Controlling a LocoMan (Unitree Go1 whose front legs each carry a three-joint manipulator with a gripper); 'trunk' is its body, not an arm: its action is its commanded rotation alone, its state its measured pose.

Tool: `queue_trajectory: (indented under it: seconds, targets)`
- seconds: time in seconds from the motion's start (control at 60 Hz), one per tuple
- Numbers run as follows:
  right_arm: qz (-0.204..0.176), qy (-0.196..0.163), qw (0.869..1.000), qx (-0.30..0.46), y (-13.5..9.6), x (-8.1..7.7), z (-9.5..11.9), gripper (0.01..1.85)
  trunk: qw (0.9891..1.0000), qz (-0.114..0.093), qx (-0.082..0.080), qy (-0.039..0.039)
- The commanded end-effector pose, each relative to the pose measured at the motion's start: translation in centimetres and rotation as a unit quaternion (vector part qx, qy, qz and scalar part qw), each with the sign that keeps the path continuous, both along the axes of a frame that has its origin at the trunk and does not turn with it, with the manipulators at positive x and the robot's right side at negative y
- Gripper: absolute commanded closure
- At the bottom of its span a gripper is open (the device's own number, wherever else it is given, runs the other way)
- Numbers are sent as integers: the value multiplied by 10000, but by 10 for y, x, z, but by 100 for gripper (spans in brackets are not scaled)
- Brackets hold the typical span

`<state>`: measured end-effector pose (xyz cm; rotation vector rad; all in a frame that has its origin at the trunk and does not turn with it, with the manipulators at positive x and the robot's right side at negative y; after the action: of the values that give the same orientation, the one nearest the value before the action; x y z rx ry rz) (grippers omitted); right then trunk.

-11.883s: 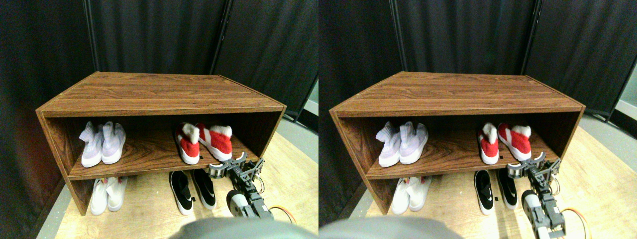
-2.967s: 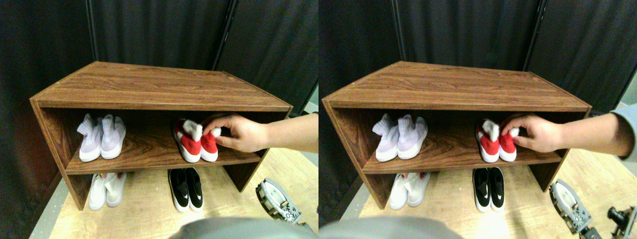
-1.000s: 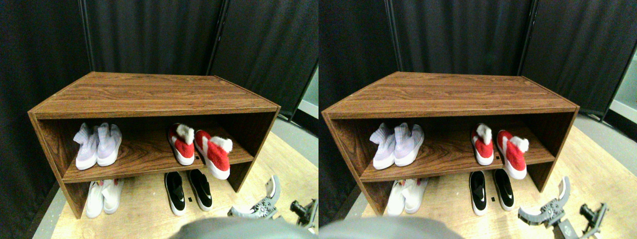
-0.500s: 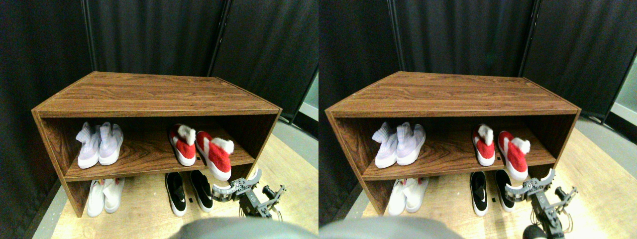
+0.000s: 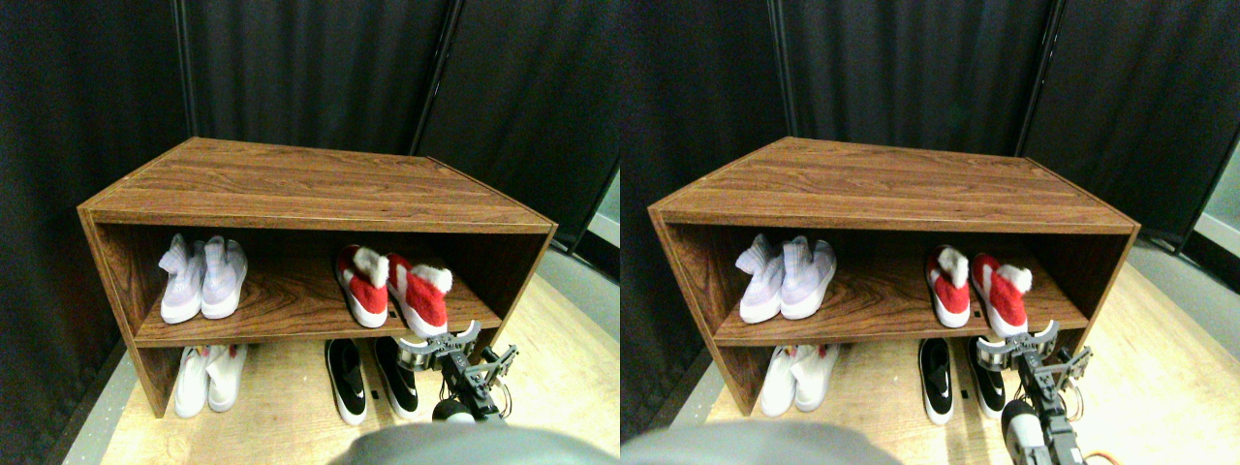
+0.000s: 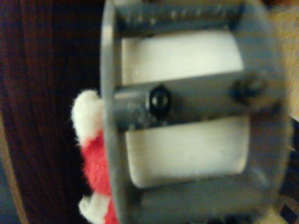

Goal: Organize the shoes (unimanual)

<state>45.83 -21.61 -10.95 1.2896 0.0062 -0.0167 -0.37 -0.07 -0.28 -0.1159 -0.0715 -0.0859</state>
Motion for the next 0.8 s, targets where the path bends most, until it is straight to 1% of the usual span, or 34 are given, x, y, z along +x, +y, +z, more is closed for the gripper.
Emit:
queue_trajectory:
  seconds: [0.017, 0.183, 0.233, 0.267, 0.35, 0.4, 0.5, 0.567, 0.583, 0.617, 0.65, 0.7, 0.733, 0.767, 0.8]
  targets:
    - [27, -229, 9997, -72, -2, 5, 5, 35, 9999, 70, -21, 80]
    - [107, -189, 9997, -103, -4, 13, 5, 43, 9999, 113, -32, 67]
    - [117, -161, 9997, -145, -4, 16, 4, 44, 9999, 121, -37, 74]
    - [134, -112, 9997, -179, -4, 18, 3, 42, 9999, 129, -32, 78]
    - [108, -65, 9997, -199, -4, 22, 2, 45, 9999, 149, -39, 74]
    - [92, -14, 9999, -102, -3, 25, 1, 42, 9998, 163, -48, 71]
    - [87, -8, 9998, -184, -1, 26, 2, 45, 9998, 185, -55, 68]
    - [116, -4, 9998, -186, -1, 22, 4, 46, 9998, 185, -55, 68]
    - [177, -16, 9997, -161, -1, 20, 4, 46, 9998, 185, -55, 68]
    - [236, -14, 9996, -149, -2, 15, 6, 41, 9998, 194, -60, 71]
    - [237, -17, 9996, -146, -2, 13, 7, 41, 9998, 194, -60, 71]
    - [281, -45, 9993, -232, -3, 2, 12, 38, 9998, 185, -61, 72]
    - [290, -45, 9993, -226, -3, 0, 12, 37, 9998, 177, -64, 68]
    - [442, -120, 9987, -227, -5, -7, 15, 35, 9998, 168, -58, 68]
    - [481, -181, 9986, -126, -6, -14, 18, 36, 9998, 168, -58, 68]
